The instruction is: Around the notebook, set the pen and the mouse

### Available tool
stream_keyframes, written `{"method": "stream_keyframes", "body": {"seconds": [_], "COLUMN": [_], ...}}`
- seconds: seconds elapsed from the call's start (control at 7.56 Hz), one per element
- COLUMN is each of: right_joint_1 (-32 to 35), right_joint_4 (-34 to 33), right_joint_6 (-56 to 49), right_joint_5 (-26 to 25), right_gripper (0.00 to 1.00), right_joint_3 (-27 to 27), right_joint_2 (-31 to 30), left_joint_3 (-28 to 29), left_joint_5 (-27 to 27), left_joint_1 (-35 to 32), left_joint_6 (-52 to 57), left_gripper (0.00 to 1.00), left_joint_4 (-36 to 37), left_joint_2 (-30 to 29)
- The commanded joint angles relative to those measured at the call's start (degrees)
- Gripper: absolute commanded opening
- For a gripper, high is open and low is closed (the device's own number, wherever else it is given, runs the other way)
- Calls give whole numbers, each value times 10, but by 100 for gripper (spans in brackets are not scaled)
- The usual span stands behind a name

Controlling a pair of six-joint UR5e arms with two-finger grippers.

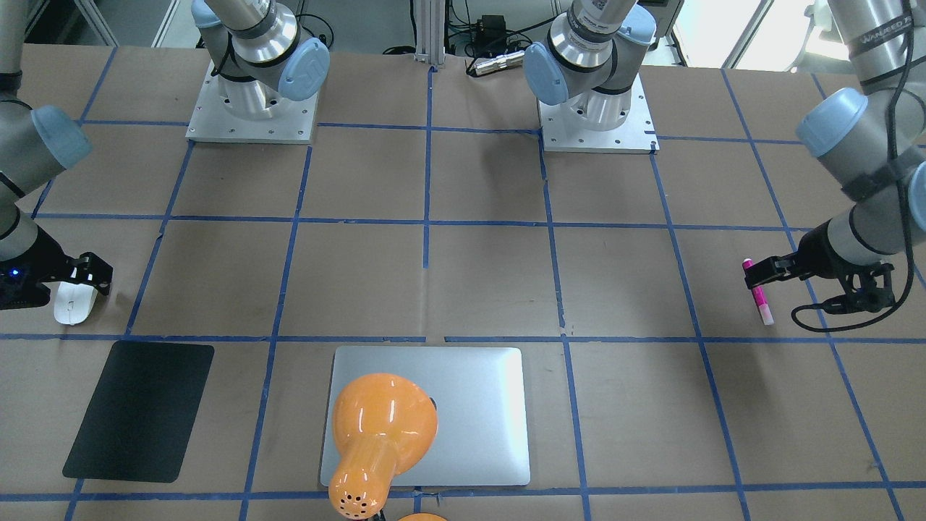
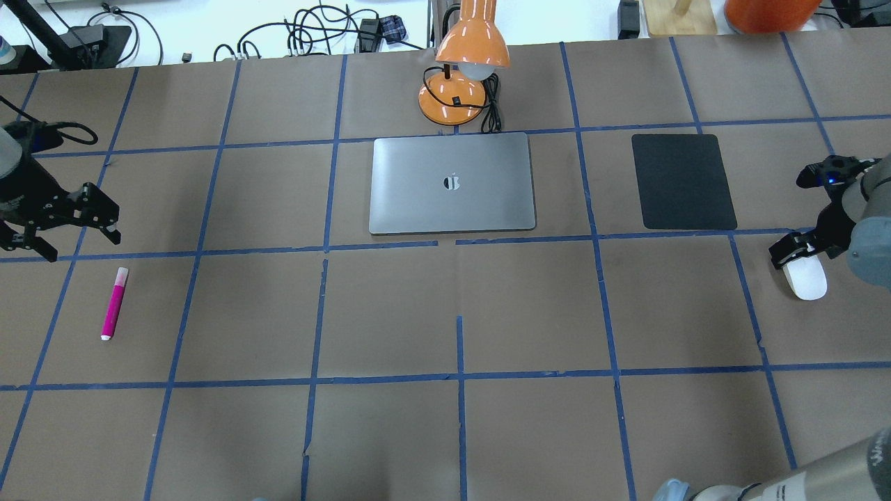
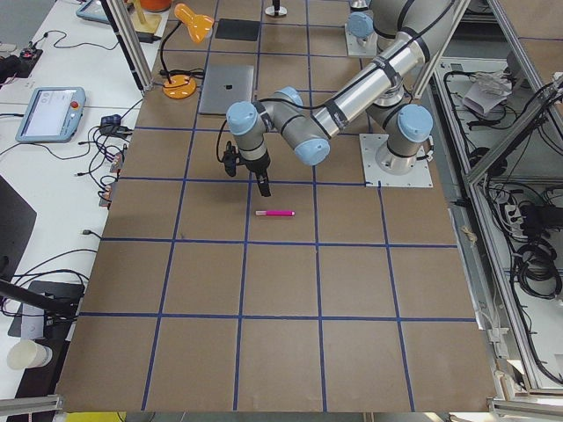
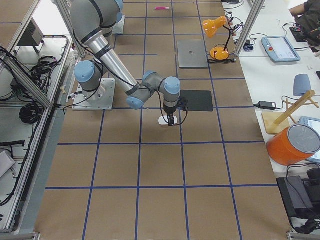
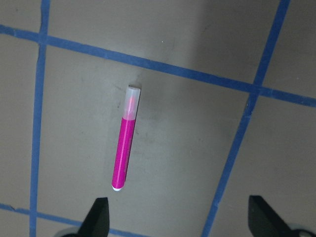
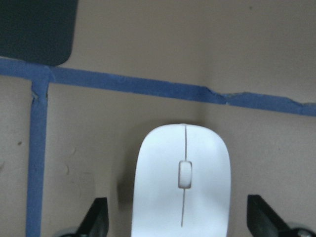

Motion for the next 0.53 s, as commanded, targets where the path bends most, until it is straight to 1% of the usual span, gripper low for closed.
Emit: {"method": "stream_keyframes", "body": {"seconds": [0.0, 0.13, 0.26, 0.4], "right_joint_1": [0, 0, 0, 10], "right_joint_4": [0, 4, 9, 10], "right_joint_6": [2, 4, 12, 34], "right_joint_5": [0, 1, 2, 13], "right_gripper": [60, 36, 22, 16], "right_joint_3": [-1, 3, -1, -11], "right_joint_2": [1, 1, -3, -16], "left_joint_3": [-17, -47, -79, -84], "left_joint_5": [1, 0, 0, 0], "left_joint_1": [35, 49, 55, 57], "left_joint_6": [75, 97, 119, 120], "left_gripper": [100, 100, 100, 100], "left_joint_4": [64, 81, 131, 139], "left_joint_2": [-48, -54, -53, -52]}}
